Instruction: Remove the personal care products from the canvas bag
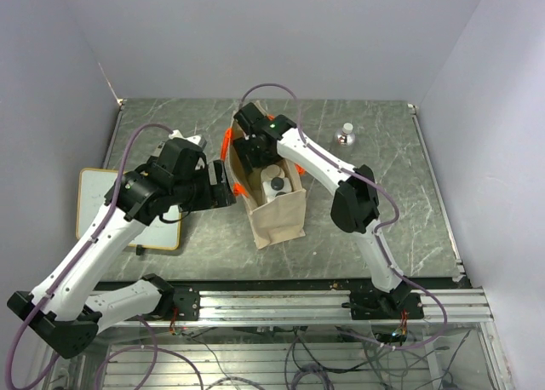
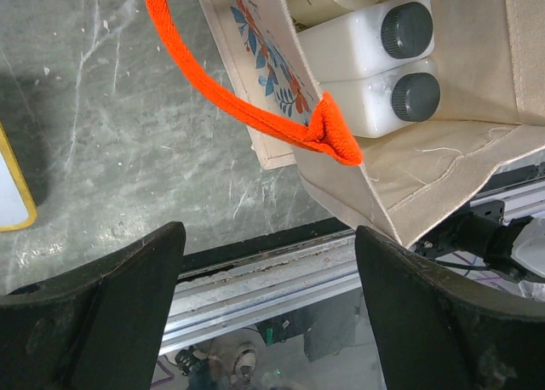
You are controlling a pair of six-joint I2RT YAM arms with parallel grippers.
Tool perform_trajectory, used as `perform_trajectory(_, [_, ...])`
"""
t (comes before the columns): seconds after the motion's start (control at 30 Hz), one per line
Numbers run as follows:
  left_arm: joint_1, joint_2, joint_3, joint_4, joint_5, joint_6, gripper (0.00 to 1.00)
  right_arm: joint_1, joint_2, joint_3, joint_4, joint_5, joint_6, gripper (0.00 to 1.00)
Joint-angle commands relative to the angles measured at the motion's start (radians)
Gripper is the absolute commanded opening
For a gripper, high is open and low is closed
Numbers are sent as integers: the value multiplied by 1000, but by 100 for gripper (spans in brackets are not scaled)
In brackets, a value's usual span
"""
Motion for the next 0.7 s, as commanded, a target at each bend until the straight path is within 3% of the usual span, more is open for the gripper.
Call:
perform_trajectory(0.0, [8, -31, -13, 44, 35, -51, 91, -14, -115, 18, 76, -50, 66, 1])
perform_trajectory(0.67, [9, -83, -39, 52, 24, -121, 90, -98, -399, -44, 205, -253, 238, 0])
